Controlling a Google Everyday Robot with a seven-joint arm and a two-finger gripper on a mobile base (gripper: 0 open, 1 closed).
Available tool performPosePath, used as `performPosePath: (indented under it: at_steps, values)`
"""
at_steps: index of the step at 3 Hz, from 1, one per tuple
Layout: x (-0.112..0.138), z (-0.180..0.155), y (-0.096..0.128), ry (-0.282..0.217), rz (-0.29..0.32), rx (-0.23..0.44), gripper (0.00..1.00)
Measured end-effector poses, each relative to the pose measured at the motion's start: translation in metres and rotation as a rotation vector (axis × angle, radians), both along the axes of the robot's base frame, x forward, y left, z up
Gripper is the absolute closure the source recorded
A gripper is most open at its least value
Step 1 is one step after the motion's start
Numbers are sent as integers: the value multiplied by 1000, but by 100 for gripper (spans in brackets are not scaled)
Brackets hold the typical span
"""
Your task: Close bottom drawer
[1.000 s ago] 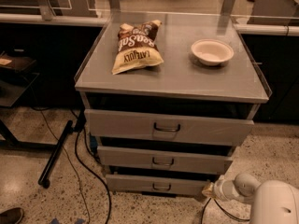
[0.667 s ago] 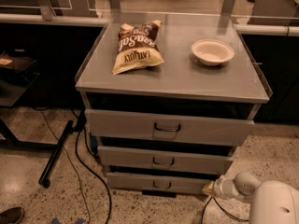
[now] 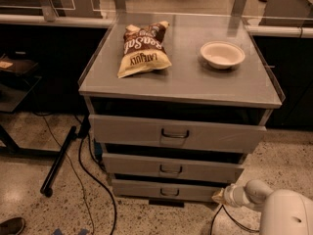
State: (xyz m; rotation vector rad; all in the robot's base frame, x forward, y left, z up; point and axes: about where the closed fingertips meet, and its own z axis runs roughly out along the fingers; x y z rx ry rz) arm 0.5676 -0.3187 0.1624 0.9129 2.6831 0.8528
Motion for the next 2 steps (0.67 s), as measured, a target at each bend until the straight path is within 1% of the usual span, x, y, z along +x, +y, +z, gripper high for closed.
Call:
performPosePath:
  at_steps: [1, 2]
  values:
    - [-8, 1, -2, 29, 14, 13, 100]
    - [-41, 7, -32, 122, 26, 28, 100]
